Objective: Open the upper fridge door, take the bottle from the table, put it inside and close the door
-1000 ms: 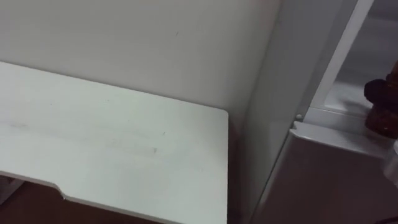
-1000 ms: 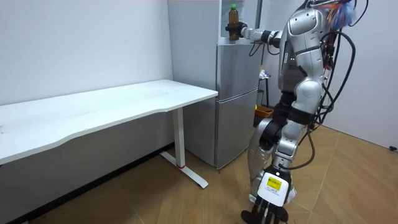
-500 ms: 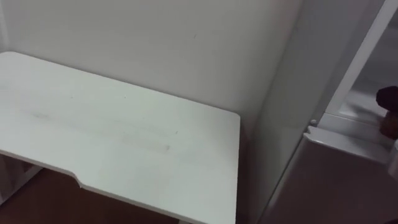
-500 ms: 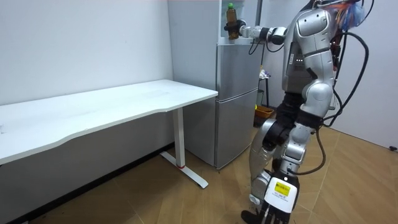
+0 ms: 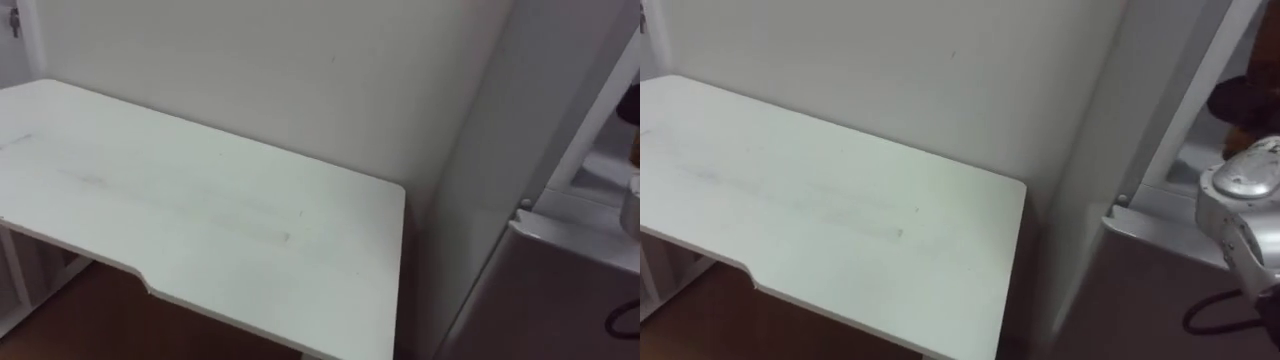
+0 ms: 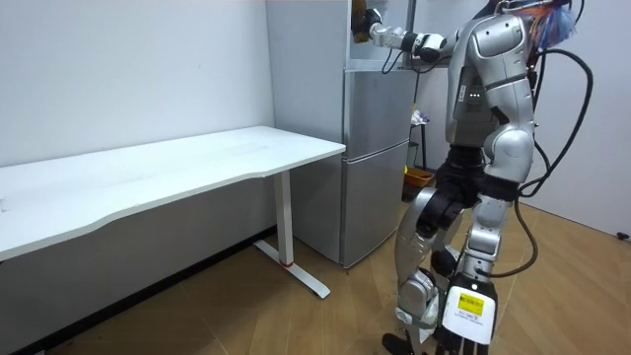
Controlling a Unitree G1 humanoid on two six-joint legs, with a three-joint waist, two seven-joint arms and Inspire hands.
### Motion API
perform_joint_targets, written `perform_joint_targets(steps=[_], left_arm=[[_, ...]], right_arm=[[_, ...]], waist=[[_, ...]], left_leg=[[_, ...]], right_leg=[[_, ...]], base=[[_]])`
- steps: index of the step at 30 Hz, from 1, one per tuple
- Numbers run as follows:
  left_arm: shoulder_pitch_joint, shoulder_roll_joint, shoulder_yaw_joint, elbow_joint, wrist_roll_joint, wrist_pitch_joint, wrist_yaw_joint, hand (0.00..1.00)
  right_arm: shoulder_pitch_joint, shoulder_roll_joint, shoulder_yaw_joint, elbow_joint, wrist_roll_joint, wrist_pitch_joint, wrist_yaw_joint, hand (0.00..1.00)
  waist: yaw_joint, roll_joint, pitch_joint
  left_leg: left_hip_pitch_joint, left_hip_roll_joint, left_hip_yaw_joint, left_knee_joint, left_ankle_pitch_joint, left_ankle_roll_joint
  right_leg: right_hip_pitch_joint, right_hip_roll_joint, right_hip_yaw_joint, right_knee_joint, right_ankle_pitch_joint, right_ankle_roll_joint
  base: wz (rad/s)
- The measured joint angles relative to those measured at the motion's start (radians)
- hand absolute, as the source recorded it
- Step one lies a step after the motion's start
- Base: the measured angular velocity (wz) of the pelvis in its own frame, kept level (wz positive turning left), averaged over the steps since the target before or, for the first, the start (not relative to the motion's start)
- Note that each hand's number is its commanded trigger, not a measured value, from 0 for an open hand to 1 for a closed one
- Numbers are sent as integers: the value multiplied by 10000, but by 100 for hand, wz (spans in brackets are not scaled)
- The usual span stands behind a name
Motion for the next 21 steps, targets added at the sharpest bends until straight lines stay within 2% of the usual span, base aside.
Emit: perform_joint_targets(steps=[6,17,19,21], left_arm=[[9,61,18,59,9,-182,9,0],[20,63,184,124,9,-175,-27,0],[25,62,173,114,-44,-175,-32,0],[10,65,172,87,-47,-175,-39,0]], right_arm=[[-286,-55,35,6,75,-81,256,100],[-286,-112,141,261,119,-95,965,100],[-286,-111,245,433,158,-113,1057,100],[-286,-111,319,663,383,-207,1202,100]], waist=[[-10,10,4],[20,21,15],[33,31,33],[33,70,98]], left_leg=[[101,21,24,-141,-13,-29],[284,33,-4,-306,-26,-63],[282,32,-18,-262,-32,-67],[203,46,-78,-24,-122,-74]], right_leg=[[24,23,26,-4,-17,-16],[195,27,-11,35,-42,27],[232,27,-17,28,-42,27],[281,55,-51,21,-42,28]], base=[[-1],[0],[4],[7]])
